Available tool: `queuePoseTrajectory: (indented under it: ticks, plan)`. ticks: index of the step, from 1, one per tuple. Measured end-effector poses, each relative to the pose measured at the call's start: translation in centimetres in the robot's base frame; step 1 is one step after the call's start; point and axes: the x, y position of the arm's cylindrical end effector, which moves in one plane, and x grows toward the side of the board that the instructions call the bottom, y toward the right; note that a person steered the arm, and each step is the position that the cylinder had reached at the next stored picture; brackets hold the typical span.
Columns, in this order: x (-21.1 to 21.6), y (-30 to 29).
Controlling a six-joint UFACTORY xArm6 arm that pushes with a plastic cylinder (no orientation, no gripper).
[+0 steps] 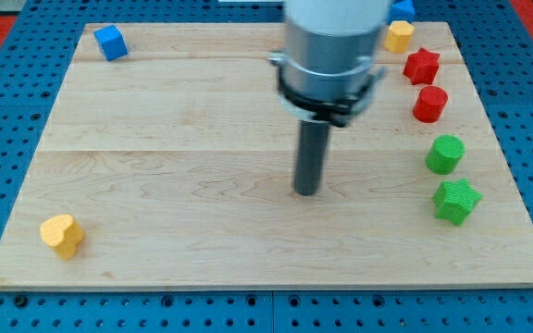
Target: Slide the yellow heart towards the bottom right
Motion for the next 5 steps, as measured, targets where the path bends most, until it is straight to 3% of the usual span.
queuePoseTrajectory:
  ticks: [1, 3, 5]
  plan:
    - [-2.0, -6.5]
    - [-1.5, -21.8]
    - [5.3, -31.4]
